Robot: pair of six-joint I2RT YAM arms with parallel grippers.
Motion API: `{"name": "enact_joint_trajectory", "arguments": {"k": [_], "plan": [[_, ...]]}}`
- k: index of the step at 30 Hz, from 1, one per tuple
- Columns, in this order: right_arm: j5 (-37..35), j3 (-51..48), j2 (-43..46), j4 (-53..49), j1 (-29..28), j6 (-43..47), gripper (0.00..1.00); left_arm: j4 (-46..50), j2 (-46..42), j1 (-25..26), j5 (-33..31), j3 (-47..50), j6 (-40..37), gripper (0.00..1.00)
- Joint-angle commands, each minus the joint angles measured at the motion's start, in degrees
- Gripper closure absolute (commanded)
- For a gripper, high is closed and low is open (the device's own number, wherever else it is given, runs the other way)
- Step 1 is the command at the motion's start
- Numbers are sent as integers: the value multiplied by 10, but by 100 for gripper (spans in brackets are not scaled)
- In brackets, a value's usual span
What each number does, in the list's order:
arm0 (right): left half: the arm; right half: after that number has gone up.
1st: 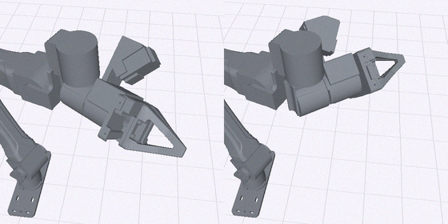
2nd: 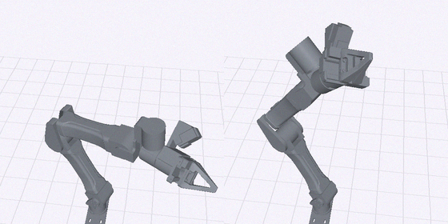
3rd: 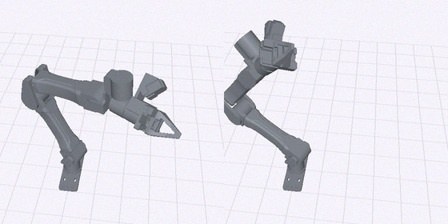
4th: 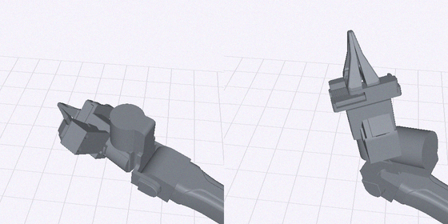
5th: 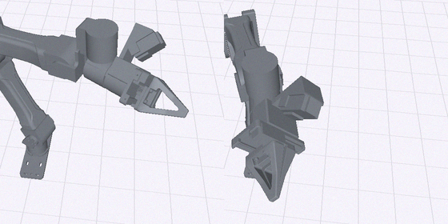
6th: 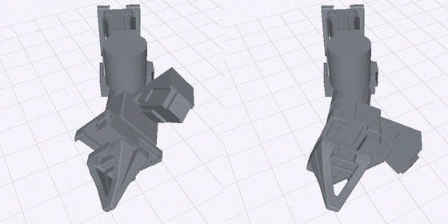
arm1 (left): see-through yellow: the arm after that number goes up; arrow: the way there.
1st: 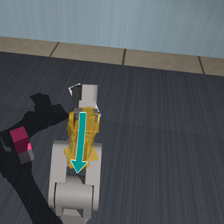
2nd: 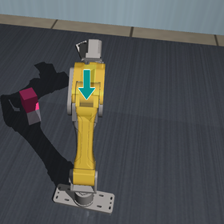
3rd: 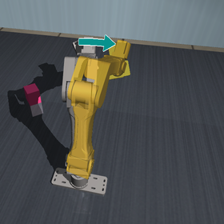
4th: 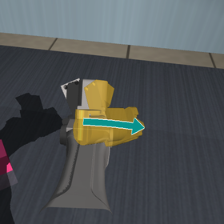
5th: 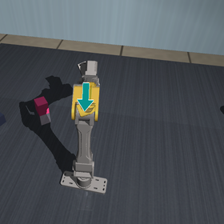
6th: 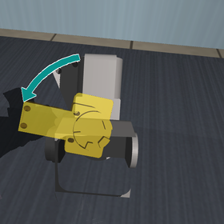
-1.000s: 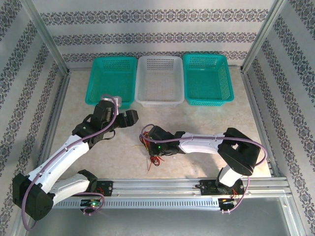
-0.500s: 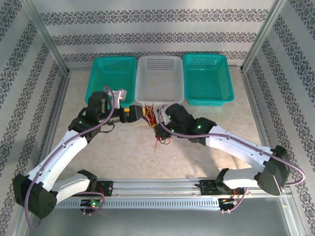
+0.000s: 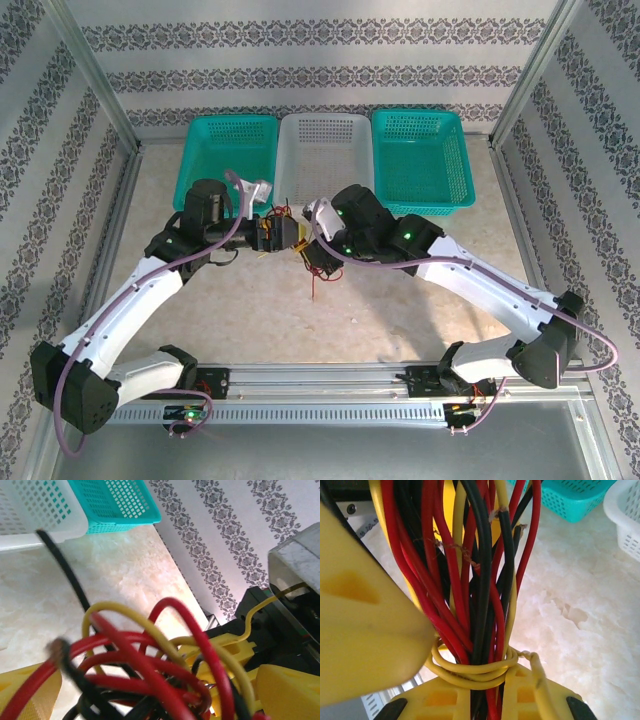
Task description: Untangle the cables
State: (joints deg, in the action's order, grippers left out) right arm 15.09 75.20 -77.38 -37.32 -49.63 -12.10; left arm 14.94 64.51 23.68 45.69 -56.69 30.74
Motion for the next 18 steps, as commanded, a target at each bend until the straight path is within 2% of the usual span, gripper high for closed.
{"name": "enact_joint_trajectory", "arguments": {"k": [1,6,12,14,16,18], "plan": [[21,22,3,-9,0,17,92,-40,14,6,44,11,19,0],[17,21,7,-2,1,15,91,-53,28,6,83,18,27,33],[14,22,9,4,1,15,91,-56,32,5,81,22,36,82],[6,22,10,5,1,13,88,-62,33,4,81,21,40,92],[-22,20,19,9,1,8,74,-78,33,2,74,22,51,99],[-84,14,43,11,1,-1,40,-119,30,-9,50,34,88,100]]}}
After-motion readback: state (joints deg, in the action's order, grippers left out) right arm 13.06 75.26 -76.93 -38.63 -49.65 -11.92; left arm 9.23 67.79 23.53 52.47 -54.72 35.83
